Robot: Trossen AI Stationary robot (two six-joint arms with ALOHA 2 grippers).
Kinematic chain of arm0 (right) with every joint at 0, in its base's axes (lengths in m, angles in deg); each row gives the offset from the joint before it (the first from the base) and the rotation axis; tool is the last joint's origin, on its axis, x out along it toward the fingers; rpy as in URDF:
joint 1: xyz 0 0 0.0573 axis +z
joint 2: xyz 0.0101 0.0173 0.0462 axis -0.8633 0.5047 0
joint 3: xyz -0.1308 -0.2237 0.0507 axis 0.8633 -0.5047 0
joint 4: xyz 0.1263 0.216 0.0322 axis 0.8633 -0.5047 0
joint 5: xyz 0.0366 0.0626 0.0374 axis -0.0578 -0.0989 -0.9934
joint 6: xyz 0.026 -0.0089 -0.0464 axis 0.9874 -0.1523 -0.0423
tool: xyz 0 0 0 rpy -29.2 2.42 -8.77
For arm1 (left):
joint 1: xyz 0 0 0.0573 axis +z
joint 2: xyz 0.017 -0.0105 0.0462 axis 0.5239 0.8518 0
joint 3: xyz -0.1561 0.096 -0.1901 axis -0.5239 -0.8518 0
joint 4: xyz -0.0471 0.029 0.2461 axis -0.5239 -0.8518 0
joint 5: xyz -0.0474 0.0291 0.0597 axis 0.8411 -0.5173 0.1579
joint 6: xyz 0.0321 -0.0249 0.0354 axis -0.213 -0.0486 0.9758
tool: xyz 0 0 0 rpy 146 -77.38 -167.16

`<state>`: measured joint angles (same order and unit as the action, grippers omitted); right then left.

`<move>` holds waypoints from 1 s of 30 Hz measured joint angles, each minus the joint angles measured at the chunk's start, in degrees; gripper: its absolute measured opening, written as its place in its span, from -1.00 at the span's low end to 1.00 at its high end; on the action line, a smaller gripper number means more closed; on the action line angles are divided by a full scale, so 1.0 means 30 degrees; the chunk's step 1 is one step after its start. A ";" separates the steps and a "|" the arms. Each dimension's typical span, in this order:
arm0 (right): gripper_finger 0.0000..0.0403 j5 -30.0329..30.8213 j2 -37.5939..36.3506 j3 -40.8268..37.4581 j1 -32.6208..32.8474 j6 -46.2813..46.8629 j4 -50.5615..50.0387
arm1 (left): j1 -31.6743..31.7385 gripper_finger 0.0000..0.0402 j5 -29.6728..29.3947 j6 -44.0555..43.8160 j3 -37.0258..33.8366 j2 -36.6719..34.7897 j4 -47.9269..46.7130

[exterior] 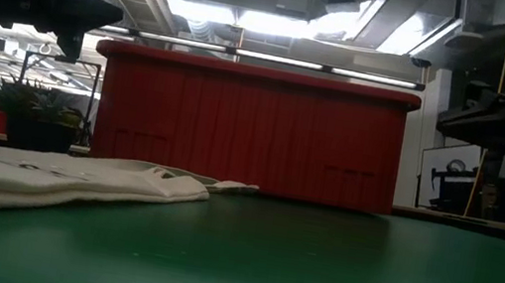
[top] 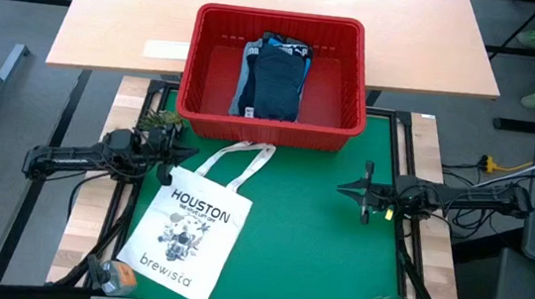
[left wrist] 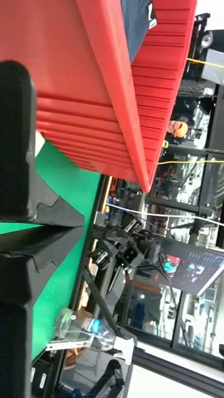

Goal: Fold Laundry from Bin
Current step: Return to Home Position

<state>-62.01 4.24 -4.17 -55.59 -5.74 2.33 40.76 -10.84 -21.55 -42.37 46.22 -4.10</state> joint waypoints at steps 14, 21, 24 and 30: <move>-0.78 -0.0027 0.0000 -0.0007 0.0000 -0.0015 0.0180 | 0.0008 -0.98 -0.0001 0.0000 0.0000 0.0000 -0.0007; -0.78 -0.0034 -0.0965 -0.0015 0.0007 -0.0015 0.0180 | 0.0008 -0.98 -0.0007 0.0000 0.0000 0.0000 -0.0007; -0.78 -0.0034 -0.2191 -0.0015 0.0007 -0.0022 0.0180 | 0.0008 -0.98 -0.0007 0.0000 0.0000 0.0000 -0.0007; -0.78 -0.0034 -0.5068 -0.0015 0.0007 -0.0022 0.0194 | 0.0008 -0.98 -0.0007 0.0000 0.0000 0.0000 -0.0007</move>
<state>-62.11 -10.96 -4.21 -55.57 -5.80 2.91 40.78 -10.86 -21.55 -42.37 46.22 -4.12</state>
